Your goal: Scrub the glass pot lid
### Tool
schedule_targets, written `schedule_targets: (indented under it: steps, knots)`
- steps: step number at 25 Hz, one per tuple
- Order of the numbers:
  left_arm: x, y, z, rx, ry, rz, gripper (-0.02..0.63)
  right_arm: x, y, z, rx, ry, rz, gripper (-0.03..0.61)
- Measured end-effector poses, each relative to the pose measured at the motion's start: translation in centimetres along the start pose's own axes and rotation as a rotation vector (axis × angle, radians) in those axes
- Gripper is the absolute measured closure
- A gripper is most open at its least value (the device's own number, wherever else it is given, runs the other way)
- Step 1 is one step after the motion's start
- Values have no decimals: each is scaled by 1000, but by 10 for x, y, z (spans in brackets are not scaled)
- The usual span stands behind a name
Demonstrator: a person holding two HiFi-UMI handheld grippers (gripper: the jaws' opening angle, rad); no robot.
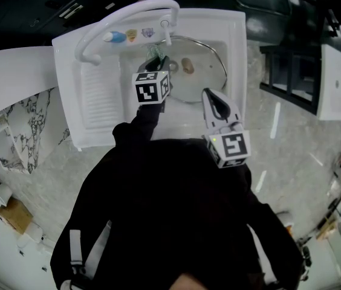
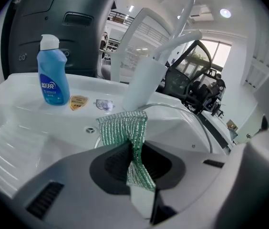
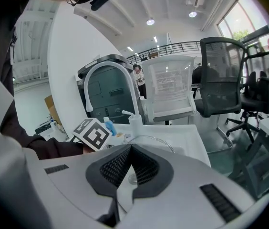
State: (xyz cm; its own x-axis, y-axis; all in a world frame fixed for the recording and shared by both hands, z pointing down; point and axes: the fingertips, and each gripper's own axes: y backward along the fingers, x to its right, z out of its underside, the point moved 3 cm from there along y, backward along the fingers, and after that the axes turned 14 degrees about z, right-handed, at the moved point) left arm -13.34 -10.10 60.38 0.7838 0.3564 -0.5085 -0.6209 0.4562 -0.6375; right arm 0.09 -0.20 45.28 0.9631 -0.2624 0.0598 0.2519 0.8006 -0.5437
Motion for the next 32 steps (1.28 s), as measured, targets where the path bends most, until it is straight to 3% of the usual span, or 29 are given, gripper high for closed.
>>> schedule_targets:
  steps: [12,32]
  knots:
    - [10,-5,-7,-2,13,39,551,1,1,1,3,-8,-1,577]
    - [35,-14,-23,4,-50,72,551,8,10,2,14,-13,20,576]
